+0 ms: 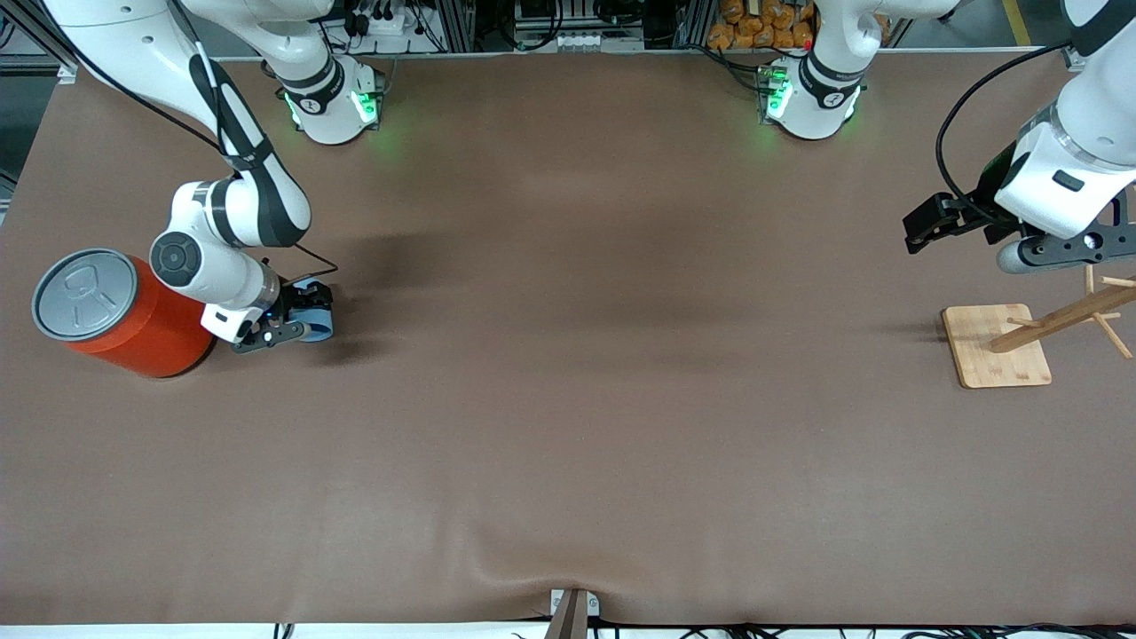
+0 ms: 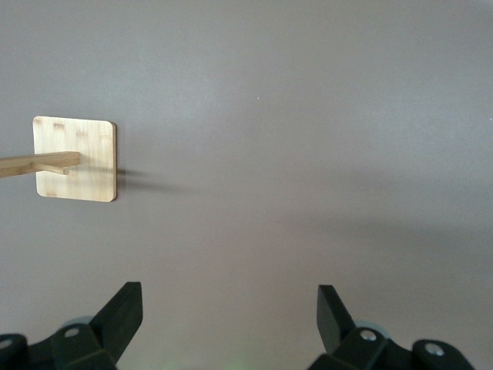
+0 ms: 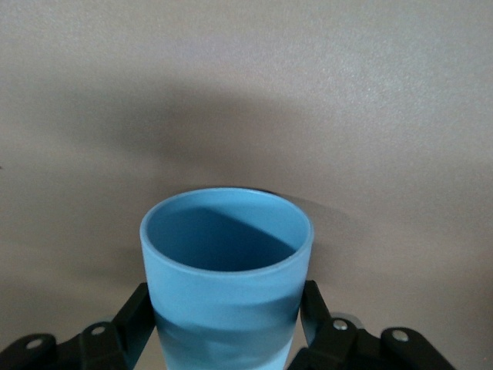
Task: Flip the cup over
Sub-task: 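Lift the cup with the right gripper and carry it to mid-table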
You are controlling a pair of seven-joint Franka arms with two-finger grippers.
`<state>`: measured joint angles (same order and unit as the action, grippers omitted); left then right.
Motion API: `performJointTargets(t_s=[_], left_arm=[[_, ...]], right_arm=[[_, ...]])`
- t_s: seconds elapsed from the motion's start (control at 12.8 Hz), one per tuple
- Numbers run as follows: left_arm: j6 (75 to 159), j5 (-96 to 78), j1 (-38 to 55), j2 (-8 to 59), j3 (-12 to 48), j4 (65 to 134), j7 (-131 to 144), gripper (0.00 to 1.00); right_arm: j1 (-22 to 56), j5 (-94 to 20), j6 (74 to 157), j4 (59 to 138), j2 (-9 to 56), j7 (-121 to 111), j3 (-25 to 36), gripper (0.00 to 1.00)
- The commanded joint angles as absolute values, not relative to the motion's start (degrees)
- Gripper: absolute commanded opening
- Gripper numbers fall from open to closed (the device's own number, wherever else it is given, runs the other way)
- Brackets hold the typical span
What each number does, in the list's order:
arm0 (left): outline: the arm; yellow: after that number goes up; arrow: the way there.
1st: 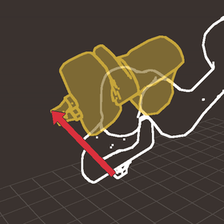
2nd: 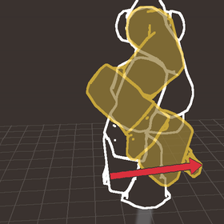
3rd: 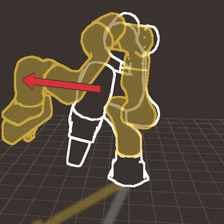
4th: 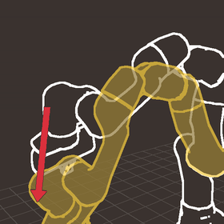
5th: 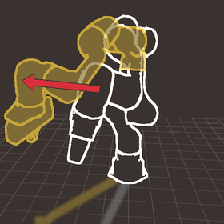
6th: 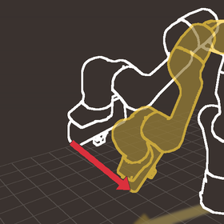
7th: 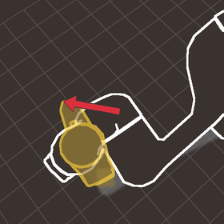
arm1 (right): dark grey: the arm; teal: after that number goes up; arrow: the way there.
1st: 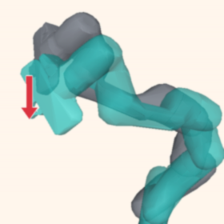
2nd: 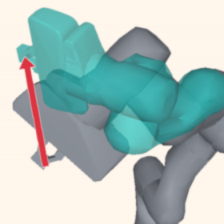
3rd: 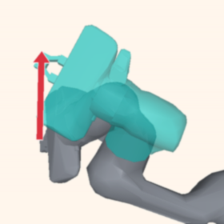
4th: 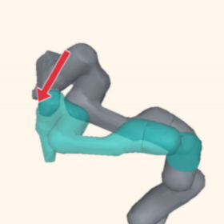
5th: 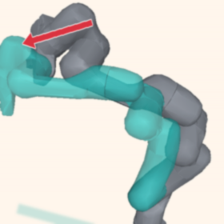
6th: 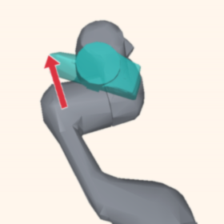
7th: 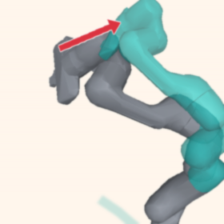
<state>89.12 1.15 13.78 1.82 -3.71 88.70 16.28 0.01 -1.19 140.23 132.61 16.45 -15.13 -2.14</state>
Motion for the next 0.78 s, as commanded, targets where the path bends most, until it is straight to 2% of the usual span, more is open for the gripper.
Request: performJointTargets(t_s=[0.0, 0.23, 0.39, 0.55, 0.7], left_arm=[[89.6, 1.1, 13.9, 1.0, -3.5, 88.6, 17.1, 1.0], [90.4, 1.2, 13.8, 1.4, -3.5, 88.8, 17.1, 1.0], [90.4, 1.3, 13.5, 1.1, -3.6, 88.9, 17.1, 1.0], [90.4, 1.3, 13.3, 1.1, -3.6, 89.0, 16.8, 1.0], [90.4, 1.7, 13.2, 1.5, -3.6, 88.9, 16.6, 1.0]], right_arm=[[0.1, -1.1, 135.5, 125.5, 17.0, -16.3, -3.1, 0.0], [4.9, -1.8, 117.8, 107.2, 20.0, -15.7, -4.5, 0.0], [7.9, -1.7, 111.6, 95.9, 24.0, -16.5, -5.9, 0.0], [10.3, -1.6, 112.3, 88.5, 29.6, -24.3, -9.8, 0.0], [15.5, -0.8, 116.5, 81.2, 35.2, -31.8, -13.7, 0.0]])
